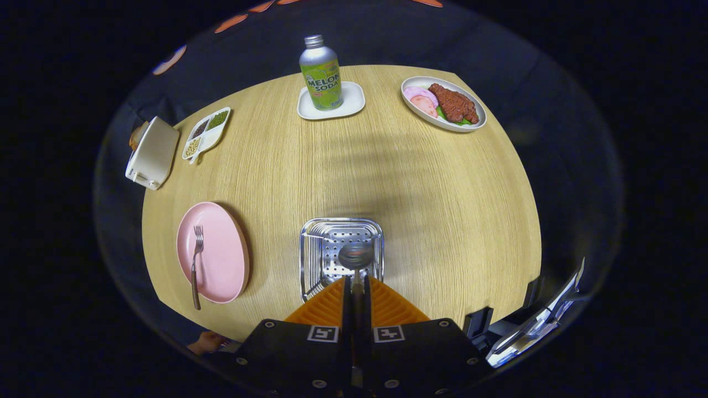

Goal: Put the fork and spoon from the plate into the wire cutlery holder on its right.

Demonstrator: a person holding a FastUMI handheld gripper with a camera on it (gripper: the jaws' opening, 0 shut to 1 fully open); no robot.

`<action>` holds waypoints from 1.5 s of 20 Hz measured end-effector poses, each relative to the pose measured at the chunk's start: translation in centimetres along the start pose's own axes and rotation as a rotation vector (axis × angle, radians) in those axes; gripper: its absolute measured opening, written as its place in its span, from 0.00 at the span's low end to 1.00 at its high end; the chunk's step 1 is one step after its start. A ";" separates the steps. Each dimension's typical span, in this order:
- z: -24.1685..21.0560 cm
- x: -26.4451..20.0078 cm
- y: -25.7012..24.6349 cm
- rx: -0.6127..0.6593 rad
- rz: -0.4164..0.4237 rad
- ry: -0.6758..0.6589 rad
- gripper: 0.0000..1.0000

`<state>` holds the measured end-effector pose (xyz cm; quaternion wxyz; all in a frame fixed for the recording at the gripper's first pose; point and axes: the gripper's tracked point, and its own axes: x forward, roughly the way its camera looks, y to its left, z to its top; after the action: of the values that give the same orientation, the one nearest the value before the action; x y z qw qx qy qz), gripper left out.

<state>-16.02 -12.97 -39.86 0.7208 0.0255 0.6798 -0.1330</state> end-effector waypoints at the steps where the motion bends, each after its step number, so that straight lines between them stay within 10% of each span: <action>1: 0.3 0.0 0.1 -0.001 -0.004 -0.016 0.09; 14: 5.0 -5.4 5.9 0.059 0.113 -0.369 0.17; 21: 2.5 -5.8 13.8 -0.037 0.239 -0.284 0.66; 30: -1.7 -3.1 24.8 -0.158 0.343 -0.146 0.78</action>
<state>-12.19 11.77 -40.49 0.7802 0.0749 0.6195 0.0439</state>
